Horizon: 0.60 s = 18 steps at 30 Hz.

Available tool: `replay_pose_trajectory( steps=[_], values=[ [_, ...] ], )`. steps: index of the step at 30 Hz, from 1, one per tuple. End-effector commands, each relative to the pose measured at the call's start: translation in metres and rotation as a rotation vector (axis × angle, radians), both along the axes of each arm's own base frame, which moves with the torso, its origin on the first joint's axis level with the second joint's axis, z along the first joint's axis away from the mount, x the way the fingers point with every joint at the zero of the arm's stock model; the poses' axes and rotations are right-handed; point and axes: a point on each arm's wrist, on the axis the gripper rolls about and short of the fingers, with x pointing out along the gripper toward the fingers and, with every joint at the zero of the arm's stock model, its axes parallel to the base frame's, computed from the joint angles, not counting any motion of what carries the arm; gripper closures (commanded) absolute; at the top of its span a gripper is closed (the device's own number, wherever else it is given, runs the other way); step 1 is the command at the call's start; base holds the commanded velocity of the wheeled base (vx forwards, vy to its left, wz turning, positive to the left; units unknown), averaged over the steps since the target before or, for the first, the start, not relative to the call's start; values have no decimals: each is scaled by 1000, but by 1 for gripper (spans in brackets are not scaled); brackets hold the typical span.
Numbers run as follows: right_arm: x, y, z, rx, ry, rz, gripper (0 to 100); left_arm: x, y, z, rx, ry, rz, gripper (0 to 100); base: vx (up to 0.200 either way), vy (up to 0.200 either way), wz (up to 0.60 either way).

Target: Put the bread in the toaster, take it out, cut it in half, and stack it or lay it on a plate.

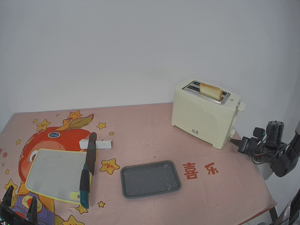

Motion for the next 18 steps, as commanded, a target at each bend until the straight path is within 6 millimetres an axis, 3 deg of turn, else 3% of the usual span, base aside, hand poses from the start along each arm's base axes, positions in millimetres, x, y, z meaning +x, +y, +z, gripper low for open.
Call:
replay_pose_trajectory(
  steps=[1,18],
  values=[
    [-1,1,1,1,-20,3,100,1,0,-5,0,11,1,0,0,0,0],
    [-2,3,0,0,-32,3,100,1,0,-5,0,11,1,0,0,0,0]
  ],
)
